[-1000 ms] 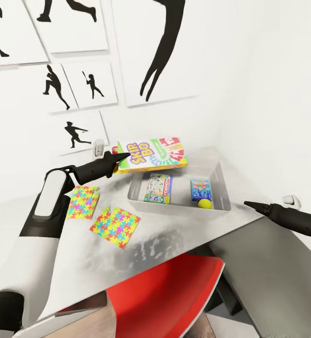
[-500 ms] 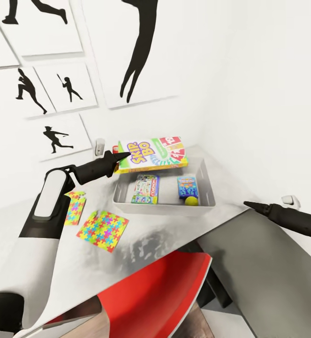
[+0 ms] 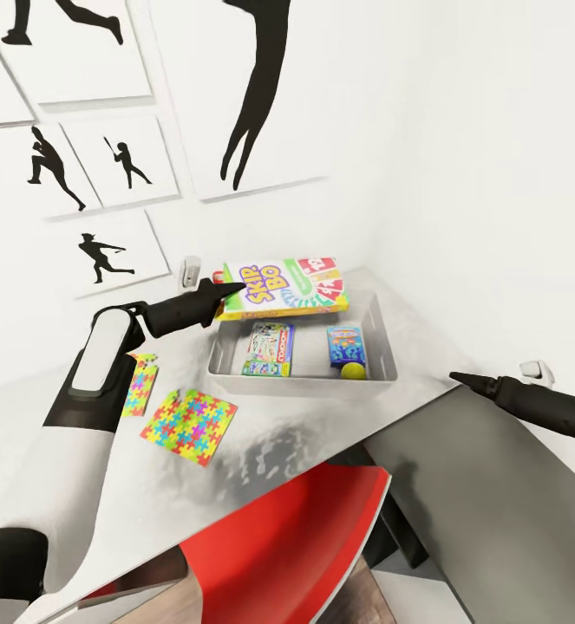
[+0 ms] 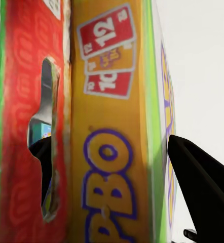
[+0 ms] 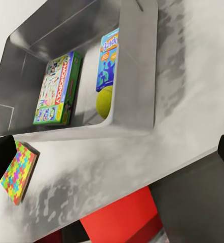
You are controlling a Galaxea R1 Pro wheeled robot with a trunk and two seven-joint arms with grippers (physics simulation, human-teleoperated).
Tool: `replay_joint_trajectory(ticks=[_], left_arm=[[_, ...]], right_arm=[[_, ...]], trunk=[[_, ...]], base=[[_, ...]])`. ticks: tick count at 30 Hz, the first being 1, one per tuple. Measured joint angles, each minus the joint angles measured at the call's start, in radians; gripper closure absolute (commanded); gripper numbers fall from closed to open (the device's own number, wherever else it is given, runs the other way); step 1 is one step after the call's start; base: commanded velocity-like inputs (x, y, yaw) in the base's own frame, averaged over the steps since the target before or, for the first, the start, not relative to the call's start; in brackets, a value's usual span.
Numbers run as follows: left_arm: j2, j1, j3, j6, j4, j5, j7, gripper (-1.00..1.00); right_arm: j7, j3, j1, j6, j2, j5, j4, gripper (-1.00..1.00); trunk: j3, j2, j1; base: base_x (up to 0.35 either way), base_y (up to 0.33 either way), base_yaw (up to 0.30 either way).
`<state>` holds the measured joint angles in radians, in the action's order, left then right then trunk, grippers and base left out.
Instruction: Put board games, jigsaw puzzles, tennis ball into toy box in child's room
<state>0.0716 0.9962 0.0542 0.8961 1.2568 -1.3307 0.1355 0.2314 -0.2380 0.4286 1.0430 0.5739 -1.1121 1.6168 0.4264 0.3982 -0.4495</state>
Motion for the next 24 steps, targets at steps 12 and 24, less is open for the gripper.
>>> replay_joint_trajectory(ticks=[12, 24], left_arm=[[0.008, 0.051, 0.027, 0.0, -0.134, -0.001, -0.003, 1.0], [0.013, 0.044, 0.028, -0.002, -0.13, -0.002, -0.008, 1.0]], right_arm=[[0.0, 0.001, 0.0, 0.0, 0.001, -0.003, 0.0, -1.0], [0.001, -0.002, 0.0, 0.0, 0.0, -0.004, 0.0, -1.0]], trunk=[[0.0, 0.0, 0.0], [0.0, 0.0, 0.0]], base=[[0.0, 0.0, -0.083], [0.0, 0.061, -0.088]])
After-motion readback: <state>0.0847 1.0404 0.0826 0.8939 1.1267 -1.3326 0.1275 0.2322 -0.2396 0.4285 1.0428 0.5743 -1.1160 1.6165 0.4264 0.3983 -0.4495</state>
